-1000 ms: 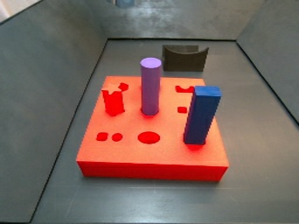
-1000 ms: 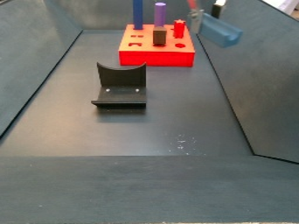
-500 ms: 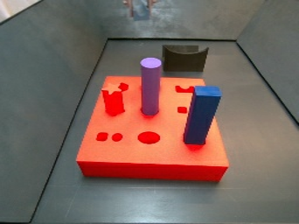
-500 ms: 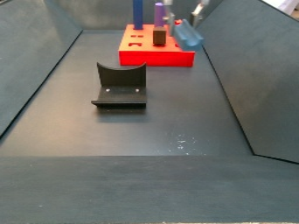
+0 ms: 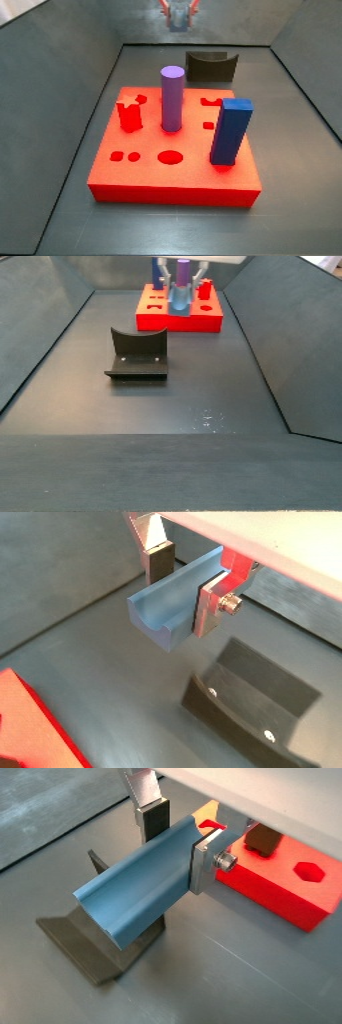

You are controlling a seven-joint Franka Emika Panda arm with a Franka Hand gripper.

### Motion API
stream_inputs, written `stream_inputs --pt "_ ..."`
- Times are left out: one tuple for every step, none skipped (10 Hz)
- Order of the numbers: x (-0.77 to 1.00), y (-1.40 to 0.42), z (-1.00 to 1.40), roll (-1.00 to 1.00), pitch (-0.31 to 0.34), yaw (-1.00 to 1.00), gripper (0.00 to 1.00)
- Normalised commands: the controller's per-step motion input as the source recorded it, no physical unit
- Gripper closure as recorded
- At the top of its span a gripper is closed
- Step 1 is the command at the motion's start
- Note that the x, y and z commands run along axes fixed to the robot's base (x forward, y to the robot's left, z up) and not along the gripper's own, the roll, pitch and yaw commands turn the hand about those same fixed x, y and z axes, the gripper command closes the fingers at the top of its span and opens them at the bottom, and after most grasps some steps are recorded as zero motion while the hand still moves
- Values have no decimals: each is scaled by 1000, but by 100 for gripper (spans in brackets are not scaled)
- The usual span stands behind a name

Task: Pick up the arch object. Move up. Place the arch object on the fixture. Regrasp the arch object. Move to above the board. Insert the arch object.
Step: Place the arch object on the fixture.

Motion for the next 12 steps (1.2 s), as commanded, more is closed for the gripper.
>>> stream_inputs --pt "1000 -102 -117 82 58 -102 100" --pt "1000 -95 -110 77 65 -81 100" --pt "1000 -81 -96 76 79 -56 100" --pt "937 558 662 -1000 86 158 100" --pt "807 532 634 -1000 98 148 100" --pt "660 400 465 -1000 113 124 100" --pt "517 232 263 -1000 123 111 100" --pt "383 111 62 -1000 129 95 100" --pt "307 89 38 -1000 144 79 100" --pt "253 76 43 -1000 160 67 100" --pt "158 62 14 -1000 182 41 100" --pt "80 52 -6 -1000 195 11 100"
